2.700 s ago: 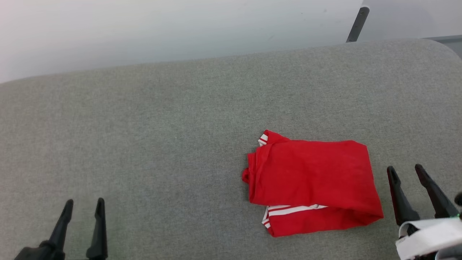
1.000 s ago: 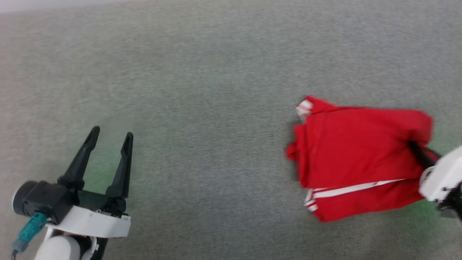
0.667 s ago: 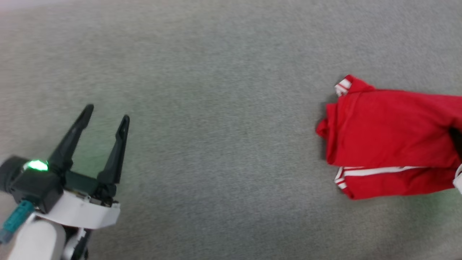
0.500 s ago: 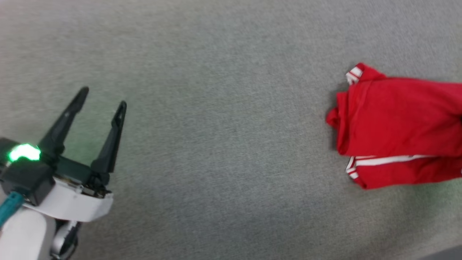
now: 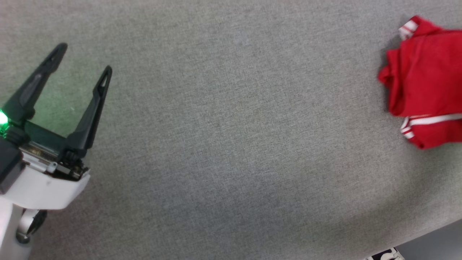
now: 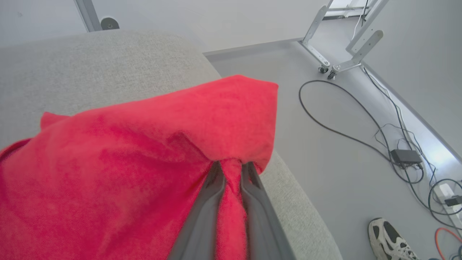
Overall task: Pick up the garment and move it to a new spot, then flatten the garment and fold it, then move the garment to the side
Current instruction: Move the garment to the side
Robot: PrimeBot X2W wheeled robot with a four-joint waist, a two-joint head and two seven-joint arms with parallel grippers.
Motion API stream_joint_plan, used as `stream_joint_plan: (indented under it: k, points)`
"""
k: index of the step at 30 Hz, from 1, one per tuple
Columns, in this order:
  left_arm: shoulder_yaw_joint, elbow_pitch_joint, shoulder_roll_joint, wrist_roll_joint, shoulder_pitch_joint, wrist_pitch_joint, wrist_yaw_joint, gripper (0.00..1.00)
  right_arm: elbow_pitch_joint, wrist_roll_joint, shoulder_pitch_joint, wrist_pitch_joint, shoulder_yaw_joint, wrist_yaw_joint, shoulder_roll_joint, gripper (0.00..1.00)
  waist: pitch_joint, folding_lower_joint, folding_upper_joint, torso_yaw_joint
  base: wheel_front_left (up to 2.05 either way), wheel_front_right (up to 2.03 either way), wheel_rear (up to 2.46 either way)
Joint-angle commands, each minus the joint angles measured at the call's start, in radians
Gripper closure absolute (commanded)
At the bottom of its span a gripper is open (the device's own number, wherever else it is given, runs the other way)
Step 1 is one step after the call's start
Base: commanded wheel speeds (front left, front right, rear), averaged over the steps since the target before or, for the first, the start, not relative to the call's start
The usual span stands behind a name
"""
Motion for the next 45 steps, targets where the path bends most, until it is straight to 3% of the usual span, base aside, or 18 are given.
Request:
stream_joint_plan:
  k: [1, 7, 18, 29, 30, 31, 32, 33, 45]
  points:
    - [-0.003, -0.006, 0.006, -0.003, -0.012, 0.001, 0.001, 0.00, 0.006, -0.012, -0.017, -0.013, -0.009, -0.001, -0.007, 1.00, 0.012, 0.0000, 0.0000, -0.004, 0.00, 0.00, 0.00]
    - [-0.023, -0.037, 0.035, -0.003, -0.042, 0.001, 0.001, 0.00, 0.068, -0.081, -0.092, -0.098, -0.015, -0.001, -0.039, 1.00, 0.031, 0.0000, 0.0000, 0.001, 0.00, 0.00, 0.00]
    - [-0.025, -0.063, 0.078, -0.013, -0.045, 0.001, 0.001, 0.00, 0.194, -0.206, -0.240, -0.219, 0.098, -0.001, -0.077, 1.00, 0.059, 0.0000, 0.0000, 0.008, 0.00, 0.00, 0.00]
    - [-0.002, -0.067, 0.089, -0.012, -0.024, 0.001, 0.001, 0.00, 0.338, -0.298, -0.286, -0.294, 0.027, -0.001, -0.046, 1.00, 0.071, 0.0000, 0.0000, 0.014, 0.00, 0.00, 0.00]
    - [0.000, -0.066, 0.088, -0.011, -0.023, 0.001, 0.001, 0.00, 0.347, -0.303, -0.290, -0.300, 0.020, -0.001, -0.044, 0.93, 0.071, 0.0000, 0.0000, 0.013, 0.00, 0.00, 0.00]
    - [0.003, -0.064, 0.086, -0.010, -0.022, 0.001, 0.001, 0.00, 0.354, -0.308, -0.297, -0.312, 0.011, -0.001, -0.041, 0.63, 0.070, 0.0000, 0.0000, 0.012, 0.00, 0.00, 0.00]
    - [0.004, -0.063, 0.083, -0.009, -0.021, 0.001, 0.001, 0.00, 0.362, -0.317, -0.303, -0.320, 0.005, -0.001, -0.038, 0.51, 0.067, 0.0000, 0.0000, 0.011, 0.00, 0.00, 0.00]
    - [0.005, -0.060, 0.080, -0.009, -0.019, 0.001, 0.001, 0.00, 0.371, -0.321, -0.305, -0.327, 0.003, -0.001, -0.035, 0.00, 0.063, 0.0000, 0.0000, 0.010, 0.00, 0.00, 0.00]
    - [0.012, 0.018, -0.034, -0.013, -0.011, 0.001, 0.001, 0.00, 0.396, -0.307, -0.289, -0.368, 0.100, -0.001, -0.046, 0.00, -0.041, 0.0000, 0.0000, 0.050, 0.00, 0.00, 0.00]
